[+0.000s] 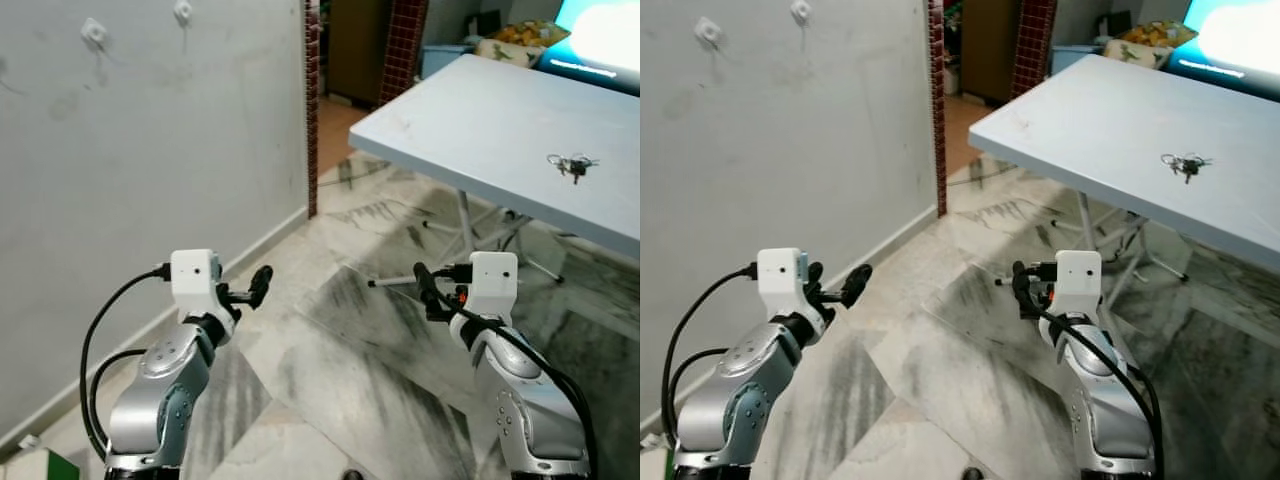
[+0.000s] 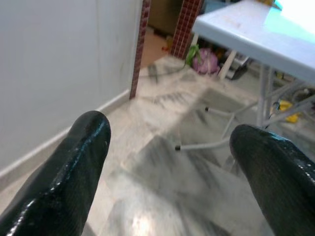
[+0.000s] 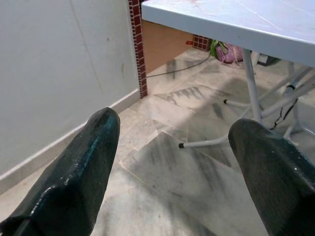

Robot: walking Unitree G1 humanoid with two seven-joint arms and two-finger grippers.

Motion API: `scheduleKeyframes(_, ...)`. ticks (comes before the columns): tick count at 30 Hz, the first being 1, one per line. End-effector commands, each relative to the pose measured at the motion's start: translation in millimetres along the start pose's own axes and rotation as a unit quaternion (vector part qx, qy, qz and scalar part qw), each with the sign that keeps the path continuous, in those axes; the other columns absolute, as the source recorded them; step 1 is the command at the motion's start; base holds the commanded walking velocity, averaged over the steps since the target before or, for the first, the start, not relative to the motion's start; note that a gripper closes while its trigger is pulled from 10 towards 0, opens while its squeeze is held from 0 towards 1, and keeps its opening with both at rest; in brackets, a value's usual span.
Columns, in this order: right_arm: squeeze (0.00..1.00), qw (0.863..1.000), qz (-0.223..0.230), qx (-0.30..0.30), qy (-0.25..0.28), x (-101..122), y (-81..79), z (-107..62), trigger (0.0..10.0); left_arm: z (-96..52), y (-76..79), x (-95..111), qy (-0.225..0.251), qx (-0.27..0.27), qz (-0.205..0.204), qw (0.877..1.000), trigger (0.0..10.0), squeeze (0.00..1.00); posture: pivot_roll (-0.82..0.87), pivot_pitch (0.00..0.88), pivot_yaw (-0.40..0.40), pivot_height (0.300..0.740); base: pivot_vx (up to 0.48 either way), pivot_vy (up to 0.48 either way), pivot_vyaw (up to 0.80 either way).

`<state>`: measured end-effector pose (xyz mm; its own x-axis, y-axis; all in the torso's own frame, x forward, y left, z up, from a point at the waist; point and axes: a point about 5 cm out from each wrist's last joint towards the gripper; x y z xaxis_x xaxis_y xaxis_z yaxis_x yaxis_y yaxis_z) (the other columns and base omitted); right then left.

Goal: Hang keys on a hook

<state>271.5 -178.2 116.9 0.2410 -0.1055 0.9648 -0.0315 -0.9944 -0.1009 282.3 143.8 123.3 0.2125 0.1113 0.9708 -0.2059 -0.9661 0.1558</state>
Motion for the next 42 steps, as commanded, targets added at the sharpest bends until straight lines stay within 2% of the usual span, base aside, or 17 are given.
scheduleKeyframes(1,0.00,1.000,0.000,0.010,0.001,6,-4.2,2.7,10.0,-2.0,-3.8,-4,-0.008,0.007,-0.003,1.000,10.0,0.00,-0.04,0.061,0.012,0.740,0.352,0.326,0.00)
scheduleKeyframes(6,0.00,1.000,-0.001,0.014,-0.008,4,-5.7,2.4,10.0,-0.7,-1.9,-4,-0.009,0.003,-0.003,1.000,10.0,0.00,-0.04,0.060,0.011,0.740,0.355,0.324,0.00)
scheduleKeyframes(11,0.00,0.999,-0.024,0.033,0.005,9,-15.2,1.5,10.0,-2.5,-0.9,-7,-0.018,0.003,-0.004,1.000,10.0,0.00,-0.03,0.059,0.011,0.740,0.345,0.322,0.00)
scheduleKeyframes(14,0.00,0.999,-0.041,0.020,0.022,13,-16.4,1.8,10.0,-2.8,0.2,-8,-0.018,0.004,-0.003,1.000,10.0,0.00,-0.03,0.059,0.011,0.740,0.000,0.000,0.00)
scheduleKeyframes(15,0.00,0.997,-0.042,0.045,0.045,16,-19.9,1.1,10.0,-2.8,1.0,-8,-0.020,0.003,-0.002,1.000,10.0,0.00,-0.03,0.060,0.012,0.740,0.000,0.000,0.00)
scheduleKeyframes(16,0.00,0.998,-0.019,0.044,0.049,17,-20.3,0.4,10.0,-2.8,2.3,-9,-0.023,0.000,0.000,1.000,10.0,0.00,-0.03,0.060,0.012,0.740,0.000,0.000,0.00)
scheduleKeyframes(18,0.00,0.998,-0.026,0.029,0.058,19,-18.2,0.5,10.0,-2.8,3.5,-12,-0.032,-0.003,0.003,0.999,10.0,0.00,-0.03,0.061,0.011,0.740,0.000,0.000,0.00)
scheduleKeyframes(20,0.00,0.997,-0.034,0.040,0.055,18,-17.4,-0.4,10.0,-2.7,5.0,-14,-0.037,-0.007,0.000,0.999,10.0,0.00,-0.03,0.061,0.011,0.740,0.000,0.000,0.00)
scheduleKeyframes(24,0.00,0.999,-0.028,0.017,0.021,10,-10.9,-3.0,10.0,-2.5,8.5,-16,-0.041,-0.011,0.005,0.999,10.0,0.00,-0.04,0.062,0.011,0.740,0.000,0.000,0.00)
scheduleKeyframes(25,0.00,1.000,-0.015,0.021,0.014,6,-9.7,-5.1,10.0,-2.4,9.6,-17,-0.042,-0.012,0.008,0.999,10.0,0.00,-0.04,0.063,0.011,0.740,0.000,0.000,0.00)
scheduleKeyframes(28,0.00,1.000,-0.003,0.015,0.014,4,-7.4,-6.3,10.0,-2.2,10.0,-17,-0.041,-0.012,0.007,0.999,10.0,0.00,-0.04,0.063,0.012,0.740,0.000,0.000,0.00)
scheduleKeyframes(32,0.00,1.000,-0.012,0.016,0.015,6,-6.4,-6.1,10.0,-1.7,12.7,-18,-0.042,-0.011,0.008,0.999,10.0,0.00,-0.05,0.064,0.014,0.740,0.000,0.000,0.00)
scheduleKeyframes(34,0.00,1.000,-0.005,0.020,0.017,7,-7.3,-5.8,10.0,-1.6,13.8,-18,-0.041,-0.013,0.021,0.999,10.0,0.00,-0.05,0.064,0.014,0.740,0.000,0.000,-0.79)
scheduleKeyframes(42,0.00,1.000,0.006,0.020,0.016,10,-7.4,-4.4,10.0,-0.6,15.1,-16,-0.040,-0.020,0.004,0.999,10.0,0.00,-0.05,0.069,0.015,0.740,0.000,0.000,-0.77)
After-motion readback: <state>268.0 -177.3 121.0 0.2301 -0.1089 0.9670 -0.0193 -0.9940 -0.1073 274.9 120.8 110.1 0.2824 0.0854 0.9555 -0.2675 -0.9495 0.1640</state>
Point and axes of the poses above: a point about 5 cm out from each wrist's last joint towards the gripper, its own z axis pointing out of the wrist towards the gripper, its own x axis along the axis of the wrist's last joint, y = z × x, and after that the axes turned 5 degrees about z, right-handed
